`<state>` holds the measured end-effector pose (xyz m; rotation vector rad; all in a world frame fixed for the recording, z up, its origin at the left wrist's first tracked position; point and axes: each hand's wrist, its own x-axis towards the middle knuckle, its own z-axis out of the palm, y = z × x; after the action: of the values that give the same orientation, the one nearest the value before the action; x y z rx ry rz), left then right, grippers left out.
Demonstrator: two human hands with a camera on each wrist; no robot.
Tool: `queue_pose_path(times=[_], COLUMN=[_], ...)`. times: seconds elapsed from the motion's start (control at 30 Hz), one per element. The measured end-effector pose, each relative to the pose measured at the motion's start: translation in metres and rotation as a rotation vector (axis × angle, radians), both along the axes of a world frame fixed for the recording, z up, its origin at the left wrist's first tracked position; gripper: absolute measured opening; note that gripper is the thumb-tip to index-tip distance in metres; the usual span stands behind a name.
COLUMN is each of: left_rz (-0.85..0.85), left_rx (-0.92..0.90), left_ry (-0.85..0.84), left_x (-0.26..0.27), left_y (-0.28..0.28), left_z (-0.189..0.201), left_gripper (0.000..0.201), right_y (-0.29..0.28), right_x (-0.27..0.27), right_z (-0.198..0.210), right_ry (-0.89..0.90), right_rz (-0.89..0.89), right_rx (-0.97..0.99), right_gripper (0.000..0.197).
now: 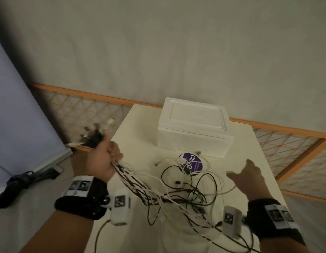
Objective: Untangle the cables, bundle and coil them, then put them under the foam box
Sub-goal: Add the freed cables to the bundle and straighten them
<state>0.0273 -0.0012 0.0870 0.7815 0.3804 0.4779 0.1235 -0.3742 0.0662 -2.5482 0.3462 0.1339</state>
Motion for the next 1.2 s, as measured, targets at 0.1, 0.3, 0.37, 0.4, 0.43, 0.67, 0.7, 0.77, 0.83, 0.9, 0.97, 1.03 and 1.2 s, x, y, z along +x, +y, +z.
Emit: queue_pose_path(times=[0.1, 0.3, 0.37, 0.4, 0.43, 0.67, 0.7, 0.77, 0.83, 0.9, 0.97, 1.03, 1.2], left_rz=[-0.149, -0.23, -0.216, -0.224, -0.246, -0.368, -0.385, -0.414, -0.49, -0.612, -0.723, -0.723, -0.476], left_rx=[0.039, 0.261, 0.41, 0.44, 0.438, 0.521, 0.523, 0.536, 0.573, 0.644, 0.693, 0.684, 0.32], left_ry=[-0.033, -0.011, 0.025, 0.05, 0.069, 0.216, 0.22, 0.188, 0.121, 0.075, 0.052, 0.054, -0.053], left_x=[0.004, 0.011, 0.008, 0.005, 0.002, -0.008, -0.008, -0.004, -0.002, -0.002, -0.004, -0.006, -0.01], left_y=[-0.049, -0.108, -0.102, -0.098, -0.094, -0.119, -0.123, -0.124, -0.119, -0.109, -0.098, -0.087, -0.064], left_z=[0.011, 0.033, 0.029, 0.023, 0.015, -0.005, -0.004, -0.005, -0.001, 0.002, 0.002, 0.002, -0.004], left_gripper=[0.048, 0.048, 0.036, 0.029, 0.025, 0.021, 0.031, 0.045, 0.039, 0.035, 0.034, 0.048, 0.065], right_y=[0.062, 0.156, 0.149, 0.143, 0.137, 0.137, 0.142, 0.148, 0.148, 0.147, 0.147, 0.144, 0.136], right_x=[-0.028, -0.075, -0.072, -0.071, -0.069, -0.068, -0.068, -0.068, -0.068, -0.068, -0.068, -0.067, -0.066], right_z=[0.03, 0.028, 0.017, 0.013, 0.009, 0.014, 0.016, 0.017, 0.016, 0.013, 0.014, 0.017, 0.016], right_ry=[-0.101, -0.07, -0.077, -0.058, -0.039, -0.204, -0.212, -0.182, -0.186, -0.154, -0.086, -0.037, -0.048], right_rz=[0.448, 0.899, 0.87, 0.884, 0.9, 0.903, 0.885, 0.847, 0.811, 0.721, 0.634, 0.624, 0.656], right_rx=[0.098, 0.314, 0.241, 0.2, 0.165, 0.316, 0.463, 0.648, 0.693, 0.736, 0.826, 0.799, 0.605], right_gripper=[0.105, 0.059, 0.033, 0.026, 0.023, 0.072, 0.072, 0.064, 0.045, 0.022, 0.009, 0.005, 0.017])
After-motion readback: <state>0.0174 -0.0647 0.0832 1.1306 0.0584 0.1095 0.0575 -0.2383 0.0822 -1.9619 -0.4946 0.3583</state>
